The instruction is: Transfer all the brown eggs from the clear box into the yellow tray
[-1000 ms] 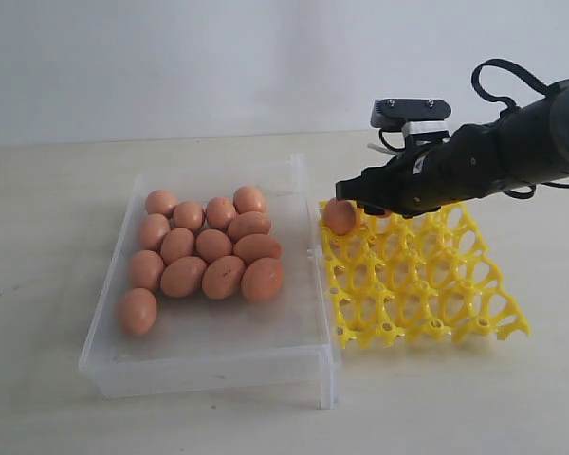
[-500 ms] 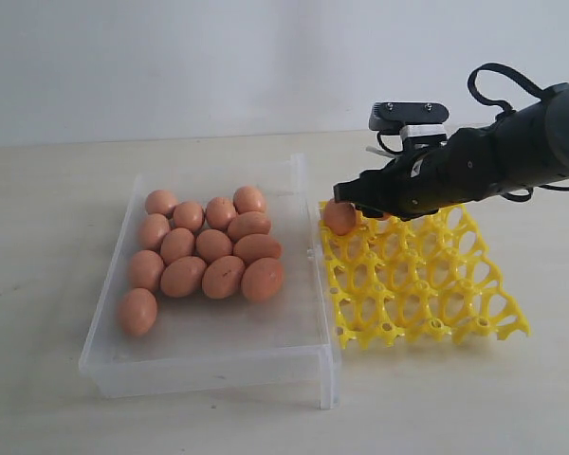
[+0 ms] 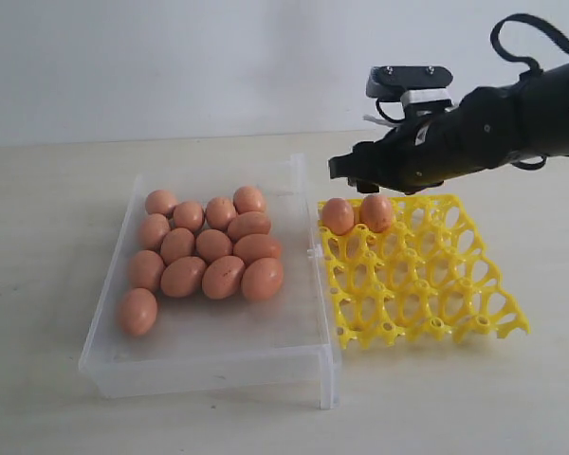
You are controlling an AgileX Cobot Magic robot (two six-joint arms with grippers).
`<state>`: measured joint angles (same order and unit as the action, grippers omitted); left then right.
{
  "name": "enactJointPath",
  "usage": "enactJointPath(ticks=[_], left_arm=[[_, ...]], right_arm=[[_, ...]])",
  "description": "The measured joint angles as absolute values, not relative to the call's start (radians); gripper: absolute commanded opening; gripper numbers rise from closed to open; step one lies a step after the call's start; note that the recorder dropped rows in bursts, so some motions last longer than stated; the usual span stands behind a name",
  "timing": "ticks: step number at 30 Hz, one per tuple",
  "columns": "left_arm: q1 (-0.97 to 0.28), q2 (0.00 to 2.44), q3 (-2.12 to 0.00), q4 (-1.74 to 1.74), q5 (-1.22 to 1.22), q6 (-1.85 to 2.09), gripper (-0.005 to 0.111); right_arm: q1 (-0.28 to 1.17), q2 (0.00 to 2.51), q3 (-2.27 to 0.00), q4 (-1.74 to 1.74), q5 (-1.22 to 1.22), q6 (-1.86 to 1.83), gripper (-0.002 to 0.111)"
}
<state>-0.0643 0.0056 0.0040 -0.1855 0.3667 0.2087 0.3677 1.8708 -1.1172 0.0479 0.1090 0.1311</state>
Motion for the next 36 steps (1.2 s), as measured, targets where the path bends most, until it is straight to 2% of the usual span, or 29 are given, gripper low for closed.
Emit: enactJointPath(ticks=[3,6,9,22,36], left_arm=[[-0.064,0.006,0.004,-0.185,0.367,0.209,0.0],[-0.064,0.006,0.004,-0.185,0.367,0.209,0.0],[-0.064,0.006,0.004,-0.185,0.367,0.209,0.0],[-0.064,0.006,0.004,-0.185,0.367,0.209,0.0],[-0.064,0.006,0.004,-0.185,0.367,0.209,0.0]], right_arm=[[0.429,1.808,-1.138,0.101,0.214,0.034,0.053],[0.53,1.804,-1.261,0.181,0.505,-0.075,0.052],[0.596,1.866,-1.374,0.262,0.669,-0.146,0.052],[0.638,2.194,-1.717,0.375,0.871,-0.088,0.052],[0.729,2.353,-1.91,0.56,0.973,-0.124,0.053]])
